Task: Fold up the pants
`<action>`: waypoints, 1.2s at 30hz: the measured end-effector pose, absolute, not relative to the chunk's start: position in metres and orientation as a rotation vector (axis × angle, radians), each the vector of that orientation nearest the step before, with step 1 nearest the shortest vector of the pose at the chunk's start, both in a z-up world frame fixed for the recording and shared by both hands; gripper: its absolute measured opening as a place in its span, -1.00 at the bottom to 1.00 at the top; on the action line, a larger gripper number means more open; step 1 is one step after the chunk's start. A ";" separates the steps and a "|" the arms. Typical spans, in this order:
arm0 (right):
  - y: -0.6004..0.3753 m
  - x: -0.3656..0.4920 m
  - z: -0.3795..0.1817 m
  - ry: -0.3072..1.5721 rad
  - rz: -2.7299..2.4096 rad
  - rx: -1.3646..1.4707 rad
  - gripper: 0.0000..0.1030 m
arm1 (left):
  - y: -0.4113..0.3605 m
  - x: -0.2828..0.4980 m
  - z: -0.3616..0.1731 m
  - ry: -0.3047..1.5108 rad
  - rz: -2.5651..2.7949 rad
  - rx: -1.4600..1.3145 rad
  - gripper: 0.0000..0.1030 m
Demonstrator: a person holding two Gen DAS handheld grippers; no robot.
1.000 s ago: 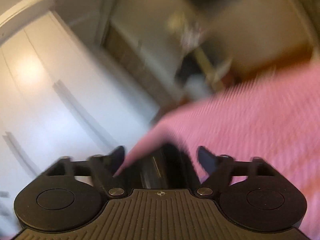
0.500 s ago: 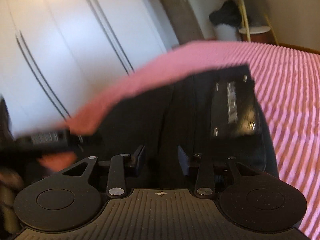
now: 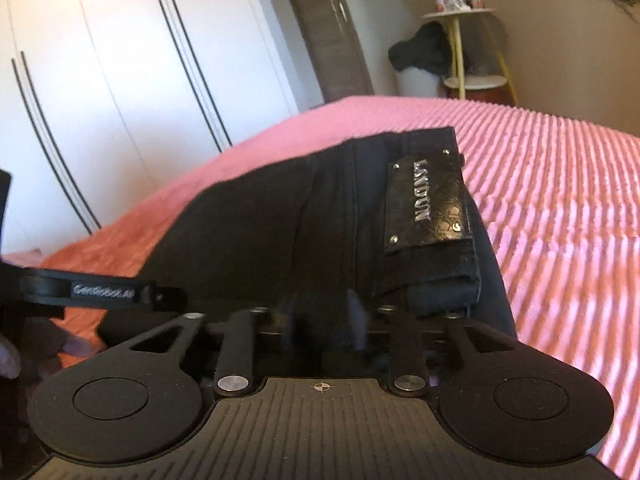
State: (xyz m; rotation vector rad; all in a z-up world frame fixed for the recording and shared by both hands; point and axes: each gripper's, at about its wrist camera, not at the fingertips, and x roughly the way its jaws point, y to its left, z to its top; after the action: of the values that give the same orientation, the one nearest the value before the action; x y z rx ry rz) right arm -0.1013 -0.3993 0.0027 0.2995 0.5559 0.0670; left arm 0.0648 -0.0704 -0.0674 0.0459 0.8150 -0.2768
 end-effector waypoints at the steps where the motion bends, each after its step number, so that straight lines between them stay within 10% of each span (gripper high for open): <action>1: -0.397 -0.106 0.003 0.568 0.069 0.297 0.09 | -0.070 0.059 -0.064 0.820 -0.281 0.034 0.92; 8: -0.372 -0.146 -0.003 0.682 0.020 0.228 0.95 | -0.063 0.030 -0.059 0.875 -0.334 0.020 0.92; 36: -0.342 -0.132 0.000 0.836 -0.149 0.035 1.00 | -0.056 0.017 -0.069 0.995 -0.302 0.094 0.92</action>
State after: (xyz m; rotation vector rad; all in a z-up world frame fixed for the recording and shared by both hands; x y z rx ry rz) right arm -0.1316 -0.3425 0.0005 0.0355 0.8364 -0.1490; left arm 0.0171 -0.0564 -0.0689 0.0940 0.9948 -0.3017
